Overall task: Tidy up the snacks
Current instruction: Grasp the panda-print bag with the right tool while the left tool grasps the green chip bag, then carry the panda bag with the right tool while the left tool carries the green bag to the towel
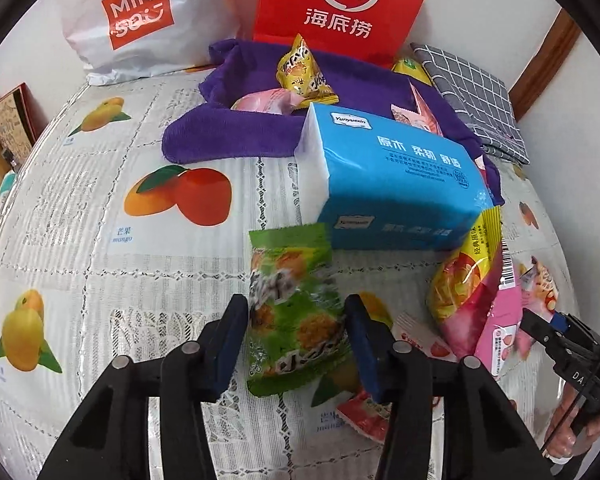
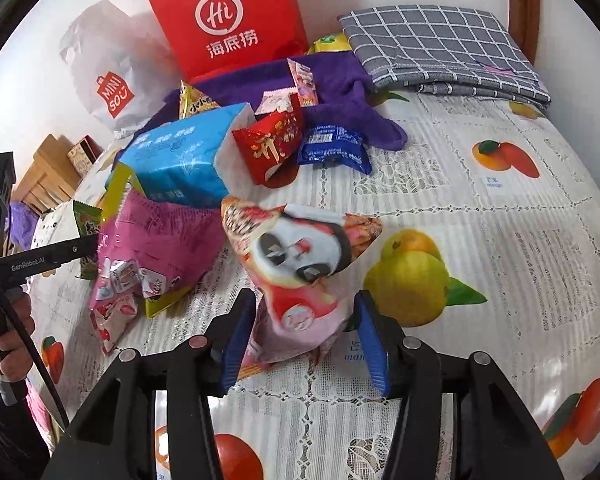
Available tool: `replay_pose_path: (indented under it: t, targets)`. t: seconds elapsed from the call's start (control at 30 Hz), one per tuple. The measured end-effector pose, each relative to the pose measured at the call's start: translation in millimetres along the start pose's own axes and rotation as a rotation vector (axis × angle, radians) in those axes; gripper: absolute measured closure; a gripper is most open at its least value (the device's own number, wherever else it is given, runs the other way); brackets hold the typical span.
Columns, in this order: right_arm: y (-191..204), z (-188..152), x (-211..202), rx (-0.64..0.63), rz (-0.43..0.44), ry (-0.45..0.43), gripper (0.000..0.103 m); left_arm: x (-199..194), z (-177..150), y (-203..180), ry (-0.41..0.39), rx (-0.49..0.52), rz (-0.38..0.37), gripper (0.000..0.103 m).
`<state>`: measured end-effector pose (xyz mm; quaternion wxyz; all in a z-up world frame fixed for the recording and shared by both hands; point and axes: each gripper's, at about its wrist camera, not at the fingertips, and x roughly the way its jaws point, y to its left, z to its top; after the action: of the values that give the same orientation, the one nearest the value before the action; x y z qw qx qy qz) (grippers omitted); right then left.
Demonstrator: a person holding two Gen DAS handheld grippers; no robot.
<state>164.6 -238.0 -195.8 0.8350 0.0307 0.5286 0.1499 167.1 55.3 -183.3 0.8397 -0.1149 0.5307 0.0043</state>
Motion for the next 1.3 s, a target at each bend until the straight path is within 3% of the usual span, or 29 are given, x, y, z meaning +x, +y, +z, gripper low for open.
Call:
replay_pose_path:
  t: [0.13, 0.3, 0.53, 0.97, 1.3]
  targets:
    - [-2.6, 0.6, 4.1, 0.012, 0.006, 0.002, 0.052, 13.1, 0.5, -2.6, 0.025, -0.006, -0.005, 0.05]
    - [-7.2, 1.7, 2.1, 0.04, 0.012, -0.015, 0.053, 11.6, 0.0, -6.9, -0.008, 0.014, -0.014, 0.052]
    - [-2.4, 3.1, -4.1, 0.048, 0.011, -0.02, 0.067, -4.2, -0.9, 0.9, -0.043, 0.004, -0.059, 0.055]
    - [27.3, 17.7, -45.3, 0.034, 0.01, -0.095, 0.068, -52.5, -2.0, 7.4, -0.139, 0.015, -0.14, 0.055]
    - [49.3, 37.0, -73.9, 0.018, 0.005, -0.169, 0.068, -83.5, 3.1, 2.8, -0.207, 0.038, -0.151, 0.055]
